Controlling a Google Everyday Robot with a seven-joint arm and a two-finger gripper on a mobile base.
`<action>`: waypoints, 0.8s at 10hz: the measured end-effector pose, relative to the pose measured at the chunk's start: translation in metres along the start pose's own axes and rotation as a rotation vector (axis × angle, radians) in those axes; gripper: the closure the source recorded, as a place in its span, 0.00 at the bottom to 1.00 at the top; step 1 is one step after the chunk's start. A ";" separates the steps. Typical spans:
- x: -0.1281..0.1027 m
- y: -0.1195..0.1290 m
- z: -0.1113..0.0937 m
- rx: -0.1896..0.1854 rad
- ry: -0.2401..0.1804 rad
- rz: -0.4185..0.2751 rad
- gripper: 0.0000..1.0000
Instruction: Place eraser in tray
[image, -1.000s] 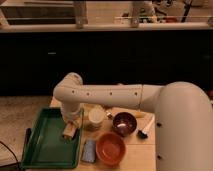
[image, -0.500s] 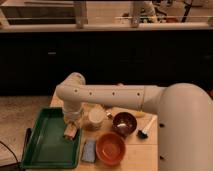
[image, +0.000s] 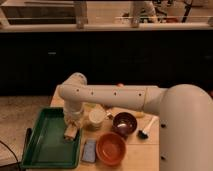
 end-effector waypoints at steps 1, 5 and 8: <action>0.000 0.001 0.000 0.002 -0.004 -0.001 0.91; -0.010 -0.027 0.007 -0.020 -0.013 -0.063 0.91; -0.015 -0.049 0.013 -0.034 -0.023 -0.115 0.91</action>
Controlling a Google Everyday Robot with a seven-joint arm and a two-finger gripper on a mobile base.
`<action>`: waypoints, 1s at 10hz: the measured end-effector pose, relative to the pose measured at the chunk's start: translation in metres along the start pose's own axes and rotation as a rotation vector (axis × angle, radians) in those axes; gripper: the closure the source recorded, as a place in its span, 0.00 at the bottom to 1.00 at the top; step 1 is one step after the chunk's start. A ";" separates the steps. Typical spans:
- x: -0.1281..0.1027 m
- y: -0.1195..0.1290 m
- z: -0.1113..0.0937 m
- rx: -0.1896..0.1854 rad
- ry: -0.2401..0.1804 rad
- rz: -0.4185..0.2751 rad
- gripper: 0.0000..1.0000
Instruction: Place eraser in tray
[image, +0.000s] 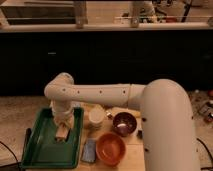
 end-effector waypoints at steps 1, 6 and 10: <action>-0.001 -0.009 0.003 -0.001 -0.010 -0.022 0.91; 0.010 -0.026 0.021 0.001 -0.057 -0.054 0.91; 0.023 -0.032 0.038 0.002 -0.085 -0.037 0.91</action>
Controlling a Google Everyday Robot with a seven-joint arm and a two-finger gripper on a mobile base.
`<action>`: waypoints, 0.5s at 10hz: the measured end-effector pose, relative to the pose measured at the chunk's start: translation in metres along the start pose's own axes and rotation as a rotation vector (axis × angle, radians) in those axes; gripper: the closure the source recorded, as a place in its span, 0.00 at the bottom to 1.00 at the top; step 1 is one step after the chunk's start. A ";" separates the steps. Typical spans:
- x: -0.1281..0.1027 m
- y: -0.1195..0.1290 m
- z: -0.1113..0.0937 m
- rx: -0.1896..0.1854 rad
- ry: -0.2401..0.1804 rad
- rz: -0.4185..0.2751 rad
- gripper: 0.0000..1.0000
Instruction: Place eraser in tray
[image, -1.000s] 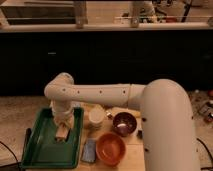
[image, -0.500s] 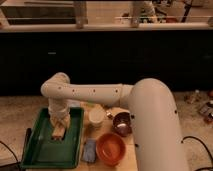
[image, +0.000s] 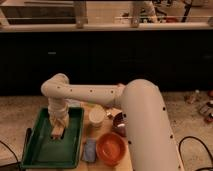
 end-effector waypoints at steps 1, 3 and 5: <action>0.004 0.001 0.003 0.001 -0.007 0.010 0.91; 0.009 0.000 0.012 0.000 -0.022 0.025 0.91; 0.013 0.000 0.022 0.007 -0.050 0.044 0.87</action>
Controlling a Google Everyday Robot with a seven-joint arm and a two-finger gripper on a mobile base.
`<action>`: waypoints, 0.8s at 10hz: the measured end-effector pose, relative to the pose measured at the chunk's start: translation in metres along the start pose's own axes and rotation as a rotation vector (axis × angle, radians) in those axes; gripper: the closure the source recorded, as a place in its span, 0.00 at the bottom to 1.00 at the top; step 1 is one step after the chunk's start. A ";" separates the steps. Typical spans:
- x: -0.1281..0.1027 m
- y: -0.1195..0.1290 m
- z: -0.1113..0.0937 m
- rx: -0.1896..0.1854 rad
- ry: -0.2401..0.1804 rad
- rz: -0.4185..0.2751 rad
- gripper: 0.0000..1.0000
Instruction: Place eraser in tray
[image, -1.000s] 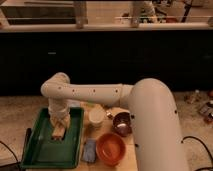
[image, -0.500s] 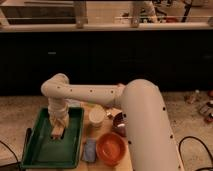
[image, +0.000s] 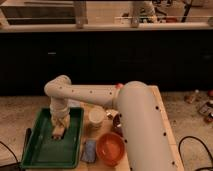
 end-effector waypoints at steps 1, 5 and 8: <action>0.002 0.001 0.005 0.003 -0.017 0.003 0.79; 0.003 0.006 0.016 0.014 -0.054 0.010 0.39; 0.001 0.005 0.017 0.024 -0.058 0.008 0.20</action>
